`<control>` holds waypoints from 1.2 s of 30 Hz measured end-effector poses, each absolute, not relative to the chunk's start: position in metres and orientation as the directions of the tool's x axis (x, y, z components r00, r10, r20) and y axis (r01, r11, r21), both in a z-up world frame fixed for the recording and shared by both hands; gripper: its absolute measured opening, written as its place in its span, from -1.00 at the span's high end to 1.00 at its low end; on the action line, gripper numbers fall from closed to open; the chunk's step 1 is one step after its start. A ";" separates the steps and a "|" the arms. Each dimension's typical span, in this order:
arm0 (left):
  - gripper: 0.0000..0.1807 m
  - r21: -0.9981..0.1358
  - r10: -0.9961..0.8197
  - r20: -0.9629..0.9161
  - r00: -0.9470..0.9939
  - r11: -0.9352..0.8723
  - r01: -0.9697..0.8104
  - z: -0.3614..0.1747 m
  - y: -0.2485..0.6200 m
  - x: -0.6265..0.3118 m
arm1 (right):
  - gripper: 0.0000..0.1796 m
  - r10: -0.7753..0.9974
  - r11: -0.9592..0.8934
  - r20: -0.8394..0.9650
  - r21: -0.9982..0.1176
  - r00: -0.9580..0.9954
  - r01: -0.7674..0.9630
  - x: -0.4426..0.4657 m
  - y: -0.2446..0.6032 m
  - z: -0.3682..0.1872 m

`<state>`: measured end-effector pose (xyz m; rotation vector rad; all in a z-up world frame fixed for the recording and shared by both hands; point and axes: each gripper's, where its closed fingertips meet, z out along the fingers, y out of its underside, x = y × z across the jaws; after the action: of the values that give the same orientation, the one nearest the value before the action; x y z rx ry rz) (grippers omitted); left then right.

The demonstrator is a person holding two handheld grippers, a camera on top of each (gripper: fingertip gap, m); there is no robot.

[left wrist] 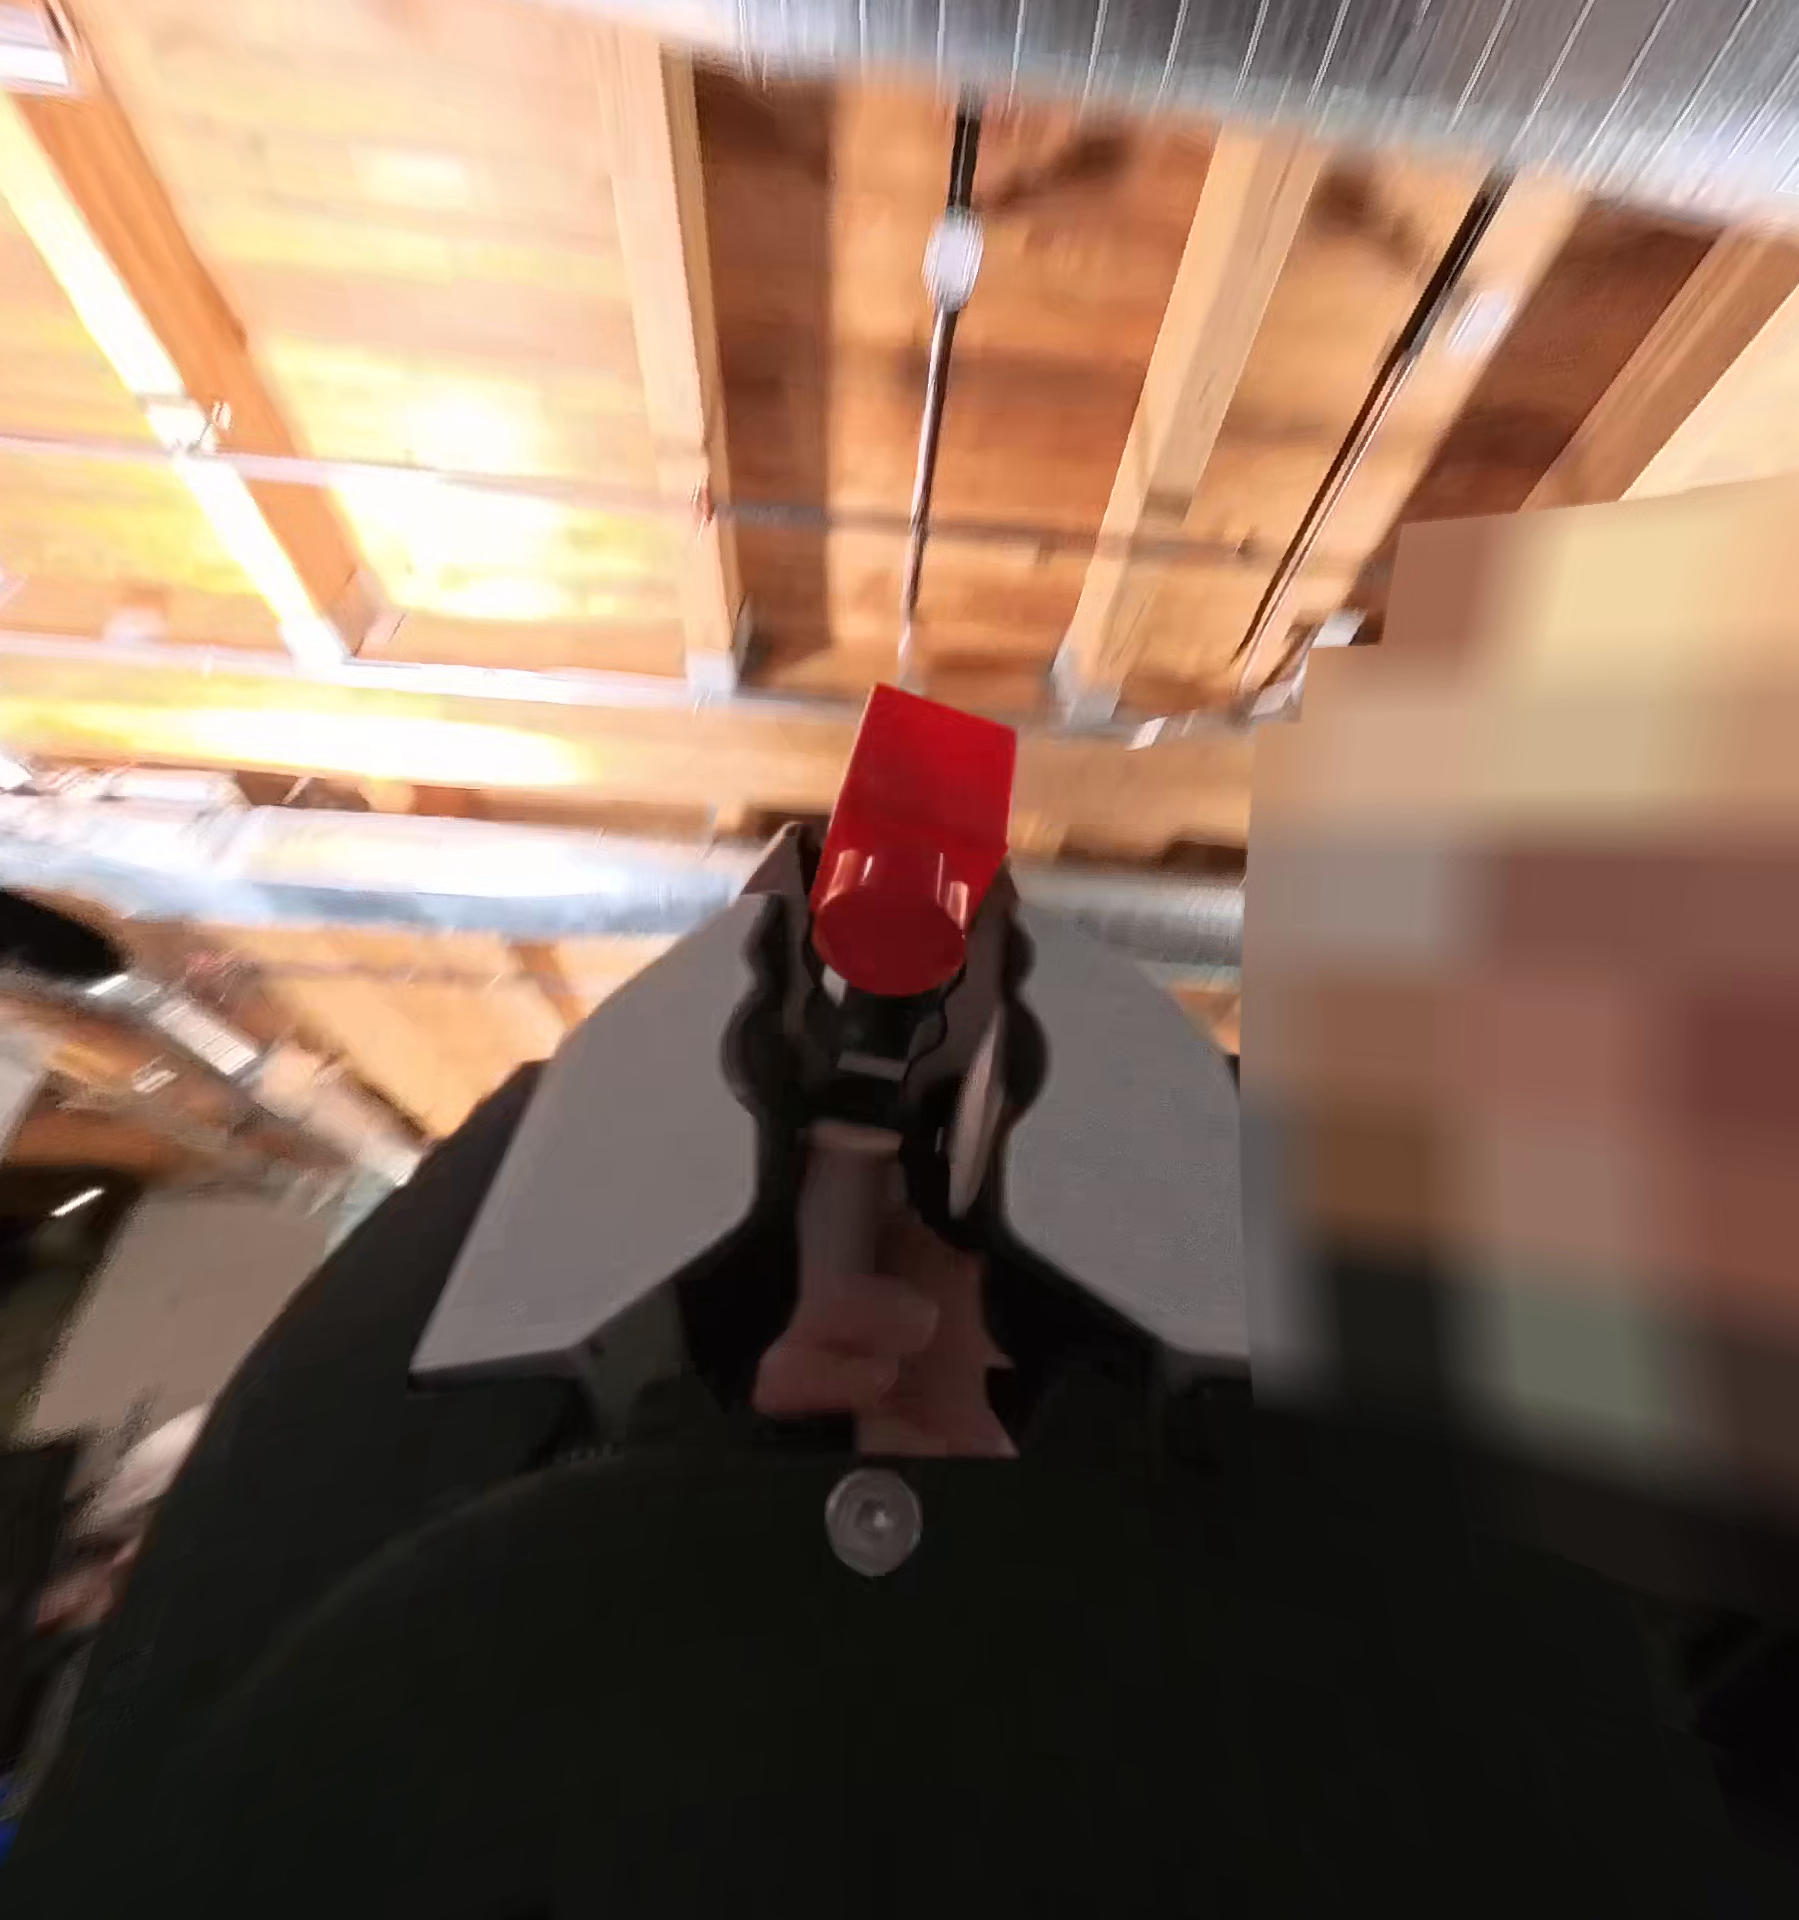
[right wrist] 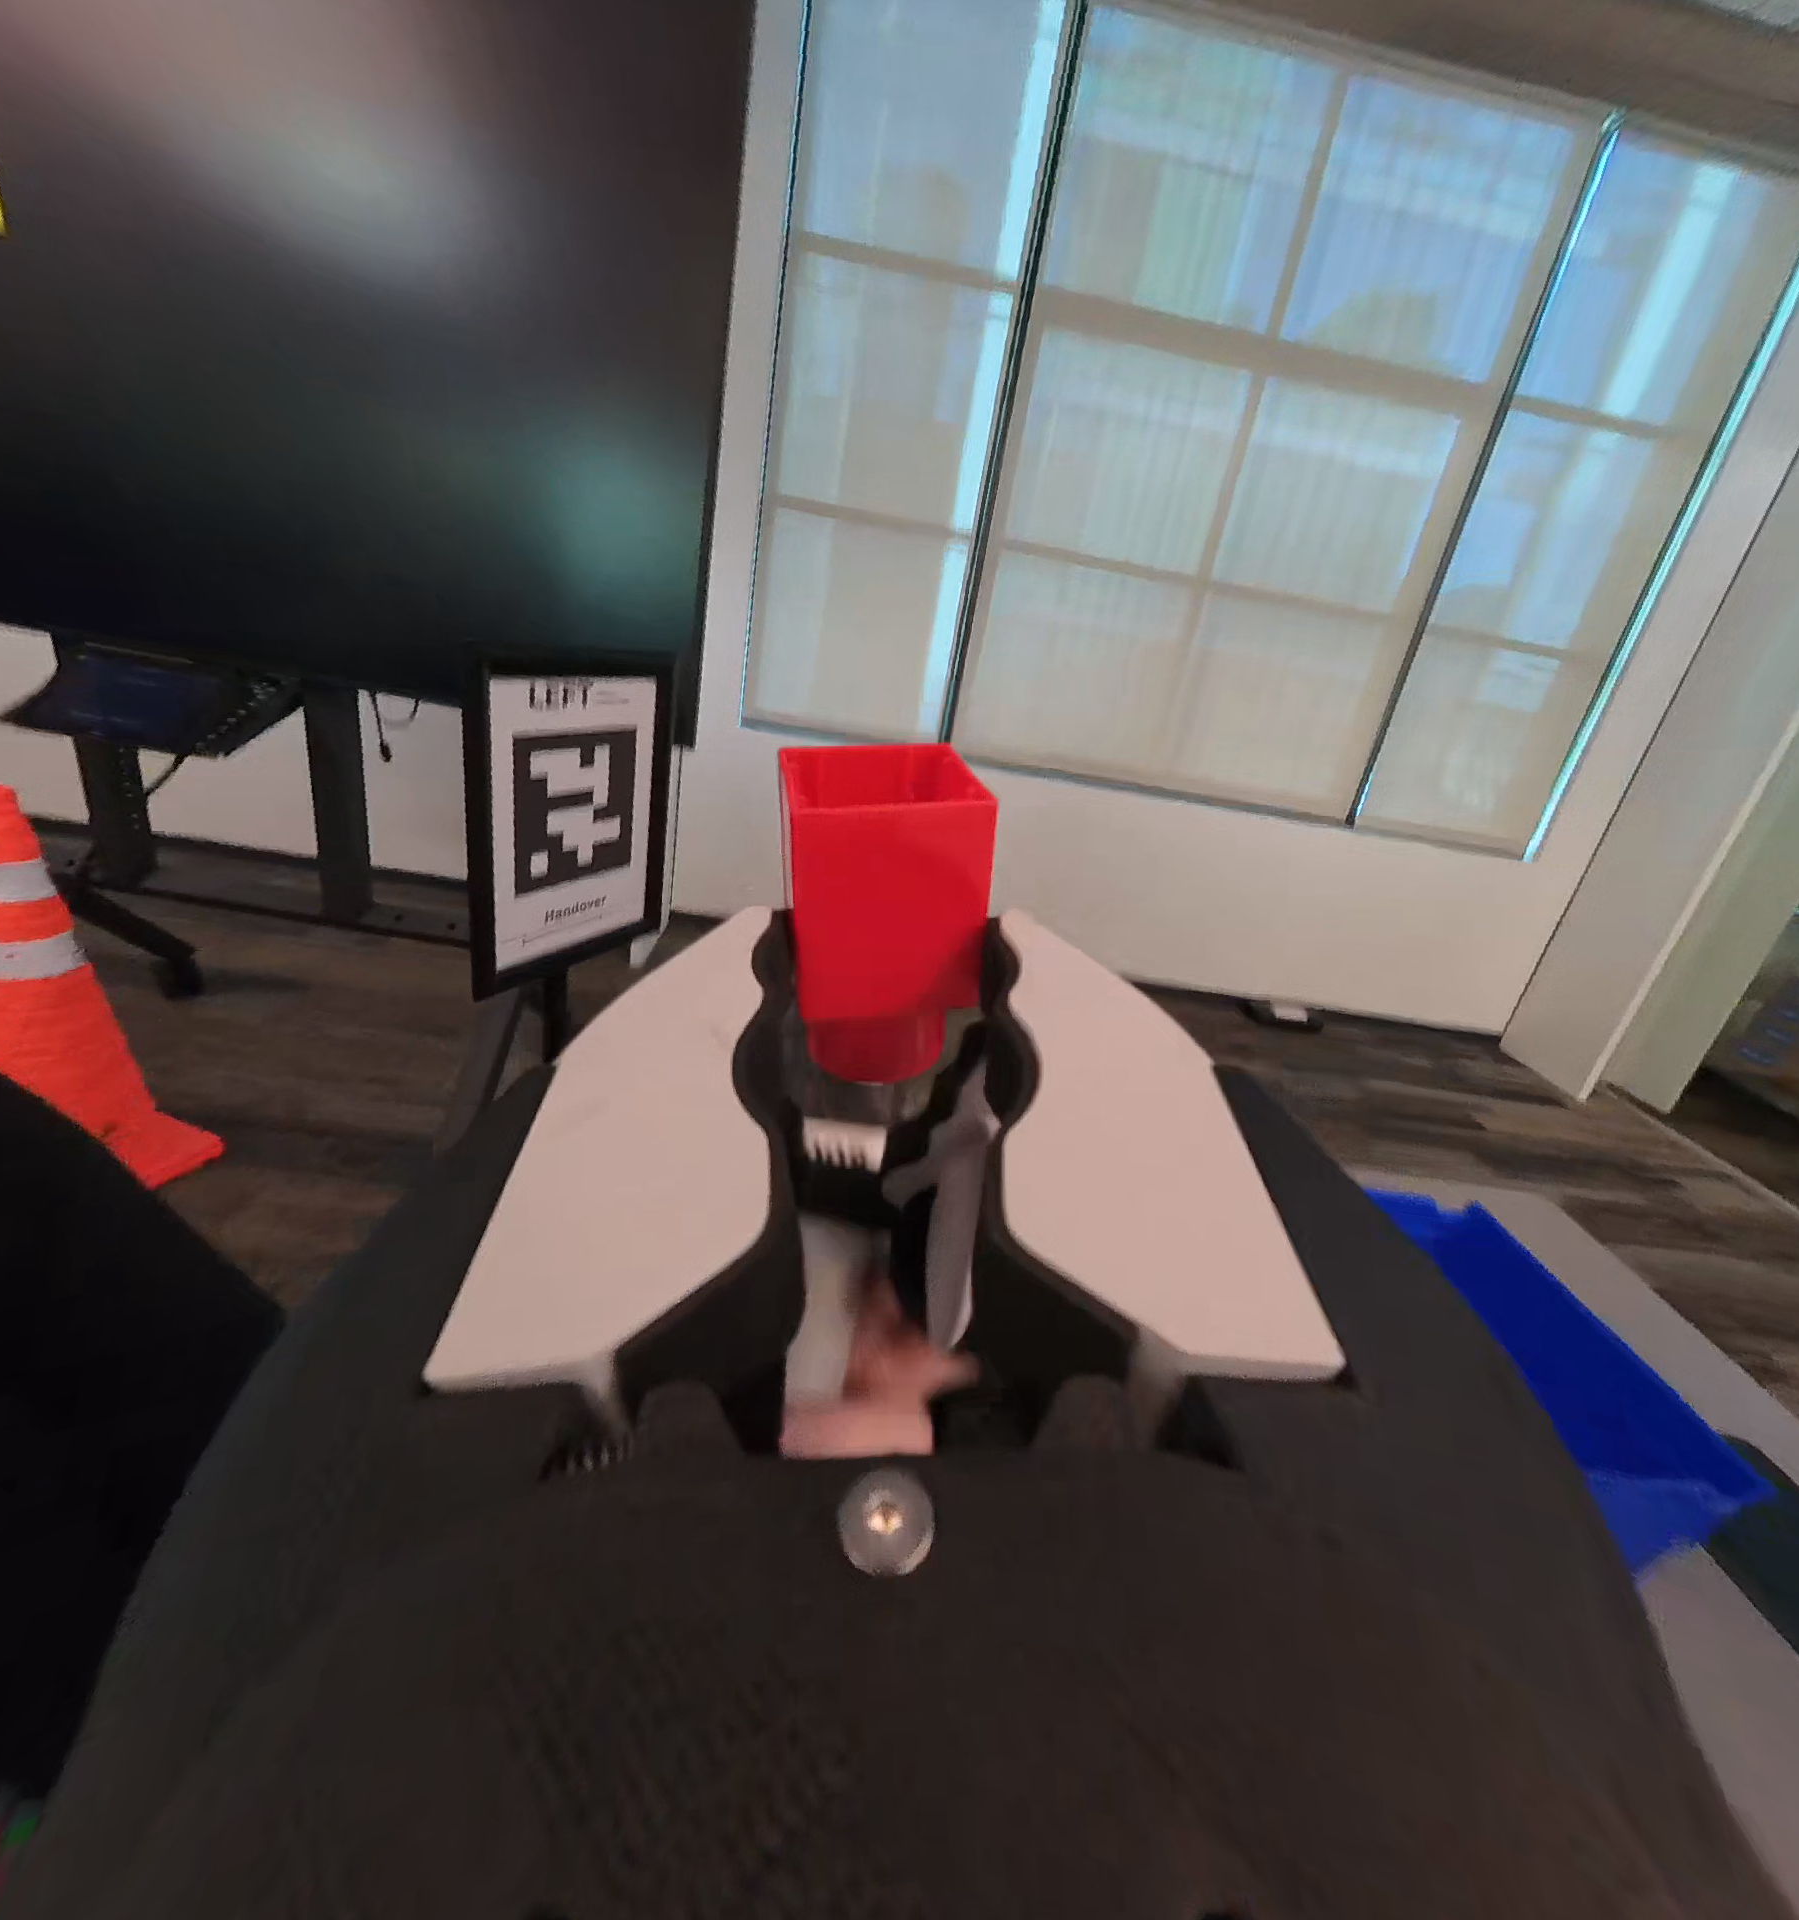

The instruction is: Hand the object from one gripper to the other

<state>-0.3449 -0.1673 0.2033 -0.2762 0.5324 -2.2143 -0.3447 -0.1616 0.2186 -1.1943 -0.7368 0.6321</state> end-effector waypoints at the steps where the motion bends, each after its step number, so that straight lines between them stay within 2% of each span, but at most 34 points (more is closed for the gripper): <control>1: 0.37 -0.554 -0.835 0.017 -0.550 -0.466 0.690 0.199 -0.165 -0.340 | 0.61 0.779 0.209 0.171 -0.978 0.603 0.006 -0.335 -0.164 0.215; 2: 0.24 -0.637 -0.901 -0.026 -0.433 -0.319 0.702 0.194 -0.161 -0.339 | 0.61 0.798 0.144 0.166 -0.986 0.579 0.085 -0.326 -0.168 0.207; 3: 0.19 -0.696 -0.947 -0.110 -0.302 -0.144 0.704 0.191 -0.159 -0.342 | 0.60 0.818 0.067 0.144 -0.985 0.557 0.156 -0.315 -0.173 0.200; 5: 0.23 -0.739 -0.945 -0.313 -0.089 0.183 0.648 0.188 -0.161 -0.349 | 0.60 0.881 -0.108 0.025 -0.962 0.473 0.252 -0.300 -0.191 0.187; 6: 0.26 -0.741 -0.902 -0.428 -0.054 0.316 0.592 0.186 -0.170 -0.349 | 0.61 0.920 -0.192 -0.059 -0.930 0.388 0.313 -0.295 -0.207 0.180; 8: 0.29 -0.730 -0.787 -0.608 -0.101 0.506 0.459 0.178 -0.193 -0.341 | 0.61 0.936 -0.279 -0.154 -0.873 0.316 0.400 -0.283 -0.221 0.175; 10: 0.27 -0.696 -0.679 -0.707 -0.198 0.619 0.364 0.174 -0.215 -0.331 | 0.61 0.941 -0.318 -0.202 -0.804 0.273 0.502 -0.274 -0.231 0.165; 14: 0.29 -0.592 -0.488 -0.788 -0.376 0.768 0.244 0.161 -0.251 -0.302 | 0.60 0.926 -0.376 -0.255 -0.658 0.277 0.652 -0.267 -0.236 0.142; 17: 0.37 -0.501 -0.394 -0.805 -0.444 0.851 0.154 0.145 -0.256 -0.277 | 0.60 0.925 -0.380 -0.266 -0.590 0.273 0.713 -0.270 -0.241 0.131; 21: 0.38 -0.466 -0.371 -0.787 -0.492 0.881 0.082 0.131 -0.250 -0.257 | 0.59 0.923 -0.380 -0.278 -0.556 0.266 0.739 -0.272 -0.247 0.125; 23: 0.54 -0.446 -0.353 -0.795 -0.494 0.892 0.081 0.126 -0.247 -0.253 | 0.60 0.922 -0.386 -0.268 -0.554 0.281 0.738 -0.268 -0.246 0.124; 25: 0.58 -0.461 -0.372 -0.803 -0.466 0.883 0.089 0.126 -0.247 -0.250 | 0.59 0.912 -0.408 -0.287 -0.570 0.292 0.713 -0.265 -0.246 0.125; 27: 0.59 -0.513 -0.434 -0.806 -0.403 0.851 0.111 0.134 -0.244 -0.248 | 0.58 0.907 -0.421 -0.303 -0.633 0.292 0.649 -0.264 -0.243 0.133; 29: 0.59 -0.620 -0.561 -0.776 -0.289 0.763 0.182 0.156 -0.238 -0.248 | 0.49 0.924 -0.379 -0.270 -0.744 0.272 0.550 -0.260 -0.241 0.142; 31: 0.59 -0.760 -0.734 -0.645 -0.212 0.587 0.277 0.178 -0.227 -0.253 | 0.41 0.962 -0.186 -0.074 -0.881 0.261 0.435 -0.253 -0.235 0.149; 33: 0.59 -0.861 -0.867 -0.453 -0.208 0.365 0.354 0.190 -0.214 -0.258 | 0.38 0.909 0.145 0.230 -0.956 0.347 0.253 -0.249 -0.225 0.166; 34: 0.59 -0.882 -0.908 -0.368 -0.202 0.271 0.386 0.194 -0.207 -0.260 | 0.36 0.834 0.317 0.348 -0.937 0.428 0.146 -0.247 -0.224 0.177; 36: 0.59 -0.880 -0.962 -0.211 -0.174 0.109 0.463 0.200 -0.191 -0.263 | 0.33 0.612 0.609 0.467 -0.793 0.638 -0.003 -0.237 -0.224 0.201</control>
<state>-0.2630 -0.1915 0.1999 -0.6294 1.0799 -1.4252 -0.2367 -0.2244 0.2013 -0.8529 -0.8134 0.4044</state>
